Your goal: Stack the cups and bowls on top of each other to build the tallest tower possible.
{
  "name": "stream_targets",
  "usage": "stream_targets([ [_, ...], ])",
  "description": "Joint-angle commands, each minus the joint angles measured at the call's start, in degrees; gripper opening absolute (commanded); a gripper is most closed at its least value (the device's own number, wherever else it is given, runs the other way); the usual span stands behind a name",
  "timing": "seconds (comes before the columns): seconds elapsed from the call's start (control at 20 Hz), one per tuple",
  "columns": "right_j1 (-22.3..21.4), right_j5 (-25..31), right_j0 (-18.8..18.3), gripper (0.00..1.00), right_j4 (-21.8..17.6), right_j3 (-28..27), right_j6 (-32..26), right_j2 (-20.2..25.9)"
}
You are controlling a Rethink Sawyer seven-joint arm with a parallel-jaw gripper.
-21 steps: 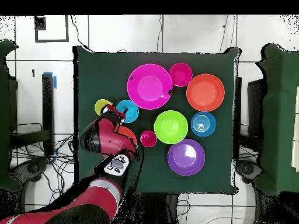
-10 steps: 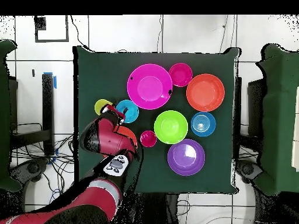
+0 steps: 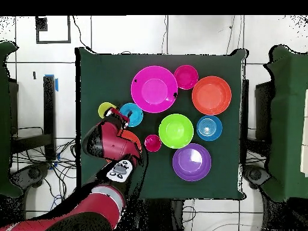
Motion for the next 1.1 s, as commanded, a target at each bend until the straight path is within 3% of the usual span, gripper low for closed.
stream_targets([
  [0.05,-2.28,6.21,1.01,1.00,0.63,-1.20,5.67,1.27],
  [0.5,-5.32,10.28,-0.90,1.00,-0.95,-1.16,4.76,1.90],
  [0.8,-4.89,11.42,-2.94,1.00,-2.83,-3.55,3.01,3.21],
  [1.1,-6.53,18.54,-5.06,1.00,-4.88,-6.99,-0.79,3.38],
])
